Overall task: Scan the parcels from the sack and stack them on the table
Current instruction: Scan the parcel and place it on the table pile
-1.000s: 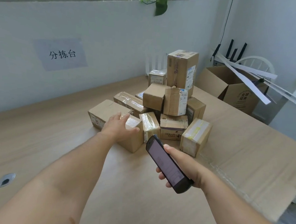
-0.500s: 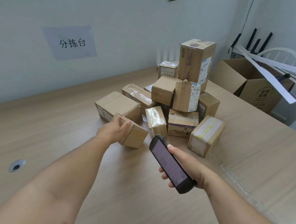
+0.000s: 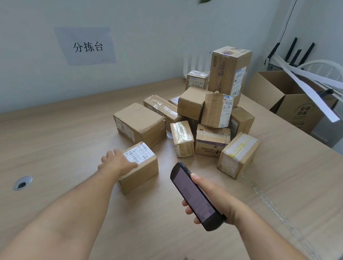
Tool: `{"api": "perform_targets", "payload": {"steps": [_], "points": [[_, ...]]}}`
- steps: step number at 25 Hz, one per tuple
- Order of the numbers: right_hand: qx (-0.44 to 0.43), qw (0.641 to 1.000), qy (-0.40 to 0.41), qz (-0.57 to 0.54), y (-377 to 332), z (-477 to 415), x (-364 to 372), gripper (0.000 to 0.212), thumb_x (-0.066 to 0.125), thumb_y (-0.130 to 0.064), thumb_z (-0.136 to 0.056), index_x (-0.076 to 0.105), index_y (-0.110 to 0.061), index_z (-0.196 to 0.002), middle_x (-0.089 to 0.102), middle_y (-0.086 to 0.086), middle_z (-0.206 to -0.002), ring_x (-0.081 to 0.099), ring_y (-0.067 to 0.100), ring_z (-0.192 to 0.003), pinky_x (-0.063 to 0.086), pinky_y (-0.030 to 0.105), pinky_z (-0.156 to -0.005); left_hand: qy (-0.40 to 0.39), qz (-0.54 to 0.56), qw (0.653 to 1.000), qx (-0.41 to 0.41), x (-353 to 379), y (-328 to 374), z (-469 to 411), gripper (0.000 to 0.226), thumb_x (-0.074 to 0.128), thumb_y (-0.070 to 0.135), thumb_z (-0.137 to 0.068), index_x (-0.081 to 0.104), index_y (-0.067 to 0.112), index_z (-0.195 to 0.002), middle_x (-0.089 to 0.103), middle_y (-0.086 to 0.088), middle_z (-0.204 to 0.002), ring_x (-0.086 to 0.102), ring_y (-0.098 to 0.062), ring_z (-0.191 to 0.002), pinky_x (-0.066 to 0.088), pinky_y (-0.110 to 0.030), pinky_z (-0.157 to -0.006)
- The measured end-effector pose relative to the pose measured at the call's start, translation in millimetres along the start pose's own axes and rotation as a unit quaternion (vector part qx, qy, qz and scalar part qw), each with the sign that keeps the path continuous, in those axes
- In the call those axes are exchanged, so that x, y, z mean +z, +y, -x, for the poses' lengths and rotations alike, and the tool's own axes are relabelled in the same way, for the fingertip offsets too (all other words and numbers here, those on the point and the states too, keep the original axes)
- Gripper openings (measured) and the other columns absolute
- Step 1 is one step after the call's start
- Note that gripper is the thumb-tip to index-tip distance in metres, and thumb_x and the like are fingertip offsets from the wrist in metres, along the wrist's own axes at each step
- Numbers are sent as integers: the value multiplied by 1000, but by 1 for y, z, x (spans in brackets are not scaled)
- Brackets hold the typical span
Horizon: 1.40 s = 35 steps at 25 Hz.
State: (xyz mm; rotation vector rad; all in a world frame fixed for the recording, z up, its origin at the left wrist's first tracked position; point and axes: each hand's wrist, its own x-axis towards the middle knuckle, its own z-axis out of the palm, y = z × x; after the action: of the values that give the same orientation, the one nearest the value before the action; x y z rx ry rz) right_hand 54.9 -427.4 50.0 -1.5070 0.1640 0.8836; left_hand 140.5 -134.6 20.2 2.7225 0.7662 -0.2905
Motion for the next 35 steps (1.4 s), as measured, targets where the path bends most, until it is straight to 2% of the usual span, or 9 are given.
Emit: {"api": "perform_targets", "payload": {"steps": [3, 5, 8, 11, 15, 20, 24, 30, 35], "points": [[6, 1000, 0, 11, 2, -3, 6, 57, 44, -58, -98, 61, -9, -119, 68, 14, -96, 66, 25, -83, 55, 40, -66, -53, 4, 999, 10, 7, -17, -6, 109, 67, 62, -56, 26, 11, -144, 34, -9, -140, 29, -30, -134, 34, -39, -105], [17, 1000, -2, 16, 6, -6, 11, 56, 44, -58, -98, 62, -9, -119, 68, 15, -96, 66, 25, -83, 55, 40, -67, -61, -13, 997, 38, 5, -22, -10, 115, 70, 66, -60, 17, 15, -150, 23, -7, -151, 16, -30, -143, 26, -44, -109], [28, 999, -11, 21, 12, -9, 20, 55, 43, -57, -99, 61, -9, -119, 67, 15, -96, 66, 24, -81, 55, 39, -65, -55, 15, 996, 68, 4, -27, -19, 91, 67, 53, -78, 22, 13, -147, 29, -11, -148, 25, -32, -138, 30, -43, -109], [32, 999, -15, 28, 16, -12, 24, 56, 43, -57, -98, 62, -9, -119, 67, 15, -96, 66, 24, -81, 55, 38, -64, -42, 33, 995, 83, 3, -28, -8, 85, 74, 47, -73, 32, 16, -141, 31, -12, -137, 30, -29, -130, 35, -39, -102], [30, 999, -18, 30, 16, -11, 28, 57, 43, -58, -98, 62, -9, -118, 68, 14, -95, 66, 24, -82, 56, 39, -65, -9, -10, 971, 239, -2, -23, 12, 68, 77, 45, -69, 45, 28, -127, 35, -3, -123, 33, -23, -124, 38, -37, -100], [34, 999, -19, 36, 17, -7, 31, 61, 44, -61, -96, 61, -8, -120, 67, 15, -97, 67, 24, -83, 56, 39, -66, -174, -10, 951, 255, -2, -22, 25, 52, 78, 33, -70, 41, 30, -106, 33, 3, -126, 36, -19, -114, 44, -34, -89], [34, 999, -14, 39, 21, 1, 34, 58, 42, -59, -98, 61, -8, -119, 66, 14, -96, 66, 23, -83, 56, 38, -65, -210, -66, 943, 250, -4, -25, 32, 55, 78, 36, -69, 39, 34, -108, 38, 3, -121, 42, -19, -109, 43, -33, -87], [51, 995, -30, 80, 26, 12, 63, 55, 42, -58, -99, 62, -10, -117, 68, 12, -94, 67, 23, -81, 56, 40, -70, -40, -30, 975, 217, -41, -47, 51, 55, 70, 47, -76, 46, 34, -123, 42, -1, -125, 42, -19, -112, 45, -35, -91], [46, 990, -72, 116, 24, 11, 105, 56, 45, -58, -97, 62, -9, -118, 69, 13, -93, 67, 25, -79, 56, 41, -71, 29, -40, 981, 190, -77, -85, 71, 57, 65, 49, -80, 46, 35, -132, 40, -3, -137, 37, -21, -126, 39, -38, -95]]}}
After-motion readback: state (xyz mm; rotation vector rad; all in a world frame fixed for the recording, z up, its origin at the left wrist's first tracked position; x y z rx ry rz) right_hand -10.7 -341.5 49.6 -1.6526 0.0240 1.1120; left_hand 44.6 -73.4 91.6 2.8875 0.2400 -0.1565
